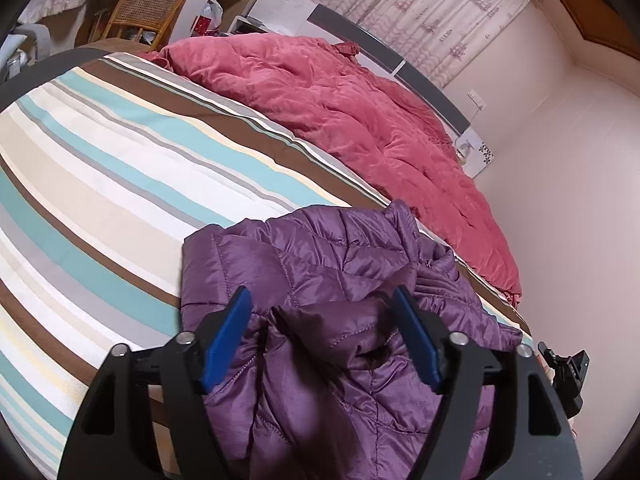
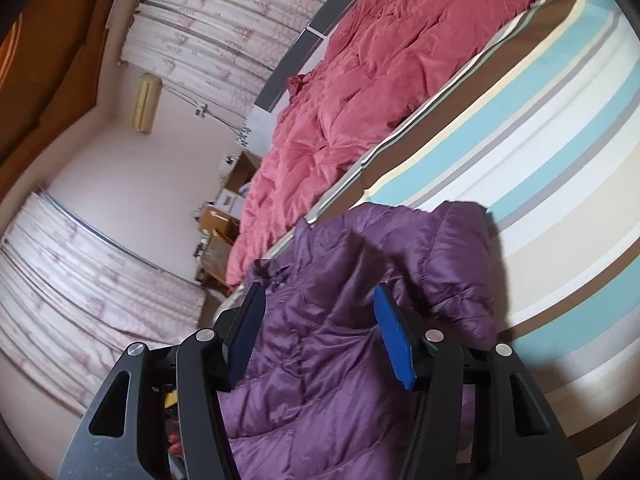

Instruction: Fold large clothes

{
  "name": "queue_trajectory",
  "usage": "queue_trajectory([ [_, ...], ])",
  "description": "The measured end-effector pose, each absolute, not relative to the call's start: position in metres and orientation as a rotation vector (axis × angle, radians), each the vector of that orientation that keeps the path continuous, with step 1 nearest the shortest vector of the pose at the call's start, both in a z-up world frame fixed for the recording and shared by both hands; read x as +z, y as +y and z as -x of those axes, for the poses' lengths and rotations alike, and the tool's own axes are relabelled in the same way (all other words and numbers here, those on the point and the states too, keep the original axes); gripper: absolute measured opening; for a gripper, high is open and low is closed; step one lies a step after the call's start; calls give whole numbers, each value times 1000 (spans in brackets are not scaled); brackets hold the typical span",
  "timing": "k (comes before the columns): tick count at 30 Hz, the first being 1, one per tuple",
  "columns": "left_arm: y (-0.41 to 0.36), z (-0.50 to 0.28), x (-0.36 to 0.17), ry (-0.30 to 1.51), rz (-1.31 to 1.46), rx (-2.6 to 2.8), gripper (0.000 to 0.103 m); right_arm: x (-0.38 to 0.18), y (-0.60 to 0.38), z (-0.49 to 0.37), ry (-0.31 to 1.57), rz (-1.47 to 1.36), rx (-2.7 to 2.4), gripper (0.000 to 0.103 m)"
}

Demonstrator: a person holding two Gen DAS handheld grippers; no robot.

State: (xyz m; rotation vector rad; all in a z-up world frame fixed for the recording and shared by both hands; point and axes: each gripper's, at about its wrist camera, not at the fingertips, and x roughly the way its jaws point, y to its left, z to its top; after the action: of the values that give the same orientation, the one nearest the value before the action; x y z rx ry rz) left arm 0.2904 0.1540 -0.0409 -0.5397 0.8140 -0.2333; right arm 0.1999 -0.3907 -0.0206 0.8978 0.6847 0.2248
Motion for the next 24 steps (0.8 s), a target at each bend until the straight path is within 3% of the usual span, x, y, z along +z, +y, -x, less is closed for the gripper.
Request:
queue_trajectory([
  [6,144,-293,-45,819,483,-240,77,-23,-384,-212,727,-825,191,56],
  [10,143,-294,-41,776,480,-250,89,-28,-377,-226,784,-732,140,56],
  [15,131,-300,-41,781,418,-273,87,-36,-372,-242,829,-660,117,56],
  [17,122,-305,-44,803,369,-268,80,-36,-371,-245,832,-630,112,45],
  [19,116,-311,-50,842,348,-264,53,-37,-367,-248,840,-595,121,36],
  [20,115,-313,-51,853,346,-260,48,-36,-366,-248,838,-579,125,28],
  [22,115,-317,-53,870,346,-239,22,-32,-363,-249,834,-550,131,19],
  [24,117,-318,-51,867,367,-233,16,-26,-361,-250,825,-528,125,15],
])
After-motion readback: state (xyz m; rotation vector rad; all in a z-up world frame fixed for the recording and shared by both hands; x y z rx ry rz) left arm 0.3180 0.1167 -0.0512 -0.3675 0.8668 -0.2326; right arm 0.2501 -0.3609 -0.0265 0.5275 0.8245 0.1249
